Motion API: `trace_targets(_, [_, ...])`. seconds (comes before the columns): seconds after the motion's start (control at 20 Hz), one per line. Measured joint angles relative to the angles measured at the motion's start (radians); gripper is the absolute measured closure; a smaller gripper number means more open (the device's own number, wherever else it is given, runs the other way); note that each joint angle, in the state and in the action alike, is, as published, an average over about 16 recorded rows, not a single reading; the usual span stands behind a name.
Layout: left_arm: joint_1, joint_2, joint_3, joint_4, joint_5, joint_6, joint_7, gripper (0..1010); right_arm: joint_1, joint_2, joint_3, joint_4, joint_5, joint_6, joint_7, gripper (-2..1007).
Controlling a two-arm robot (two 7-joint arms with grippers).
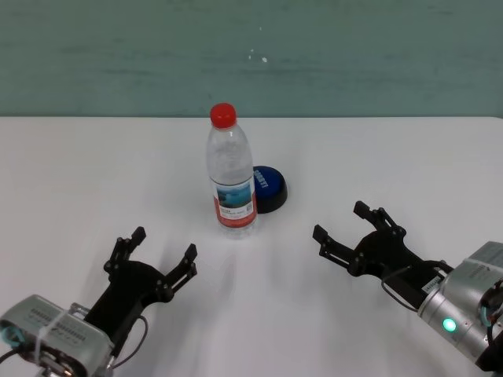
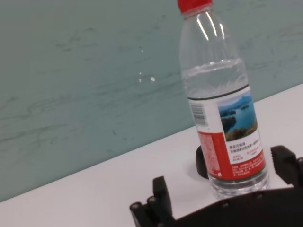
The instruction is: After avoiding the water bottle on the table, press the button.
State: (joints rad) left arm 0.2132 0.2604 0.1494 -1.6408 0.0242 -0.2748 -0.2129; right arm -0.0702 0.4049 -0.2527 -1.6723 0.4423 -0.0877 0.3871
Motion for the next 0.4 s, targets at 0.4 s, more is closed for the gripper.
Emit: trace_targets(0.4, [0.0, 0.0, 0.0, 0.0, 0.0, 0.0, 0.0, 10, 0.0, 0.0, 0.0, 0.0, 0.0, 0.001, 0.0, 1])
